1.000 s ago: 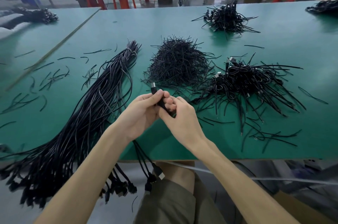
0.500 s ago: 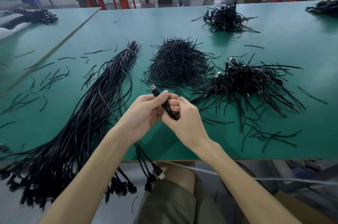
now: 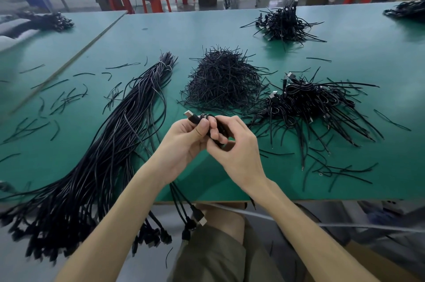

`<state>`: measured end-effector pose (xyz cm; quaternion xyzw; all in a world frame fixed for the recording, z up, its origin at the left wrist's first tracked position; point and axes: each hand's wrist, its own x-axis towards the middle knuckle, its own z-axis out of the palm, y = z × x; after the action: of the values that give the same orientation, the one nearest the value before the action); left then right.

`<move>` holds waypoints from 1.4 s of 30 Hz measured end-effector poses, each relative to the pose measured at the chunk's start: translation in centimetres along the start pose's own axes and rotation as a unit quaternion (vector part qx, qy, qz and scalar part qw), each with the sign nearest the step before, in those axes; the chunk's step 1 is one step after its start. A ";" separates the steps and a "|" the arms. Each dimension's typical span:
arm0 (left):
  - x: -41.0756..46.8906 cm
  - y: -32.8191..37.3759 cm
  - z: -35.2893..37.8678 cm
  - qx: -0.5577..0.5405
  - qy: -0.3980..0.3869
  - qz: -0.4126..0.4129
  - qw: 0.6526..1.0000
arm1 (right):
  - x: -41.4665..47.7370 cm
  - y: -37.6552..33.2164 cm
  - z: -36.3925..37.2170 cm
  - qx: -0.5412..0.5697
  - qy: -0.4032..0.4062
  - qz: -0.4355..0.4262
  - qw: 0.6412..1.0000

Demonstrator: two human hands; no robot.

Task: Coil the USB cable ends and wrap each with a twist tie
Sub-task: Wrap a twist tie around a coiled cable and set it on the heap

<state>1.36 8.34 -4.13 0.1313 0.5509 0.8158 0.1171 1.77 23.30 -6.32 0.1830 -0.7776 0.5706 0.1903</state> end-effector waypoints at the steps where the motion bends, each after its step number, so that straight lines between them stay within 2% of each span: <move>1: 0.1 0.0 0.1 0.000 0.007 0.001 1.000 | 0.0 0.0 0.0 -0.003 0.006 -0.005 1.000; 5: 0.3 -0.7 1.0 0.011 0.039 0.035 0.999 | 0.1 0.1 0.1 -0.018 0.035 -0.031 0.999; 9: 0.0 -1.3 1.7 0.022 0.052 0.070 0.996 | 0.4 0.4 -0.3 -0.051 0.017 -0.054 0.997; 17: -0.5 -1.5 1.2 0.135 0.090 0.101 0.982 | 0.4 0.6 -0.6 -0.091 -0.005 -0.078 0.993; 28: -0.1 -0.8 -1.3 0.204 0.150 0.053 0.966 | 1.1 0.8 -1.5 -0.099 -0.104 -0.002 0.990; 31: 0.2 -0.8 -1.6 0.242 0.186 0.033 0.952 | 1.1 0.8 -1.7 -0.145 -0.139 -0.010 0.980; 34: 0.4 -0.7 -1.7 0.300 0.173 0.027 0.938 | 0.9 0.8 -1.8 -0.200 -0.177 -0.038 0.963; 36: 0.4 -0.7 -1.7 0.358 0.160 0.025 0.920 | 0.7 0.8 -1.8 -0.226 -0.182 -0.045 0.956; 38: 0.3 -0.5 -1.7 0.444 0.135 0.015 0.886 | 0.8 0.8 -1.9 -0.253 -0.189 -0.043 0.948; 40: 0.2 -0.2 -1.6 0.547 0.086 -0.007 0.833 | 0.8 0.8 -2.1 -0.273 -0.200 -0.043 0.940; 42: 0.3 0.2 -1.5 0.659 0.034 -0.037 0.751 | 0.7 0.9 -2.1 -0.282 -0.204 -0.047 0.936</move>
<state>0.55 7.08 -4.41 0.1277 0.9598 0.2497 0.0127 0.87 25.48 -6.12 0.2704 -0.9194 0.2683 0.0982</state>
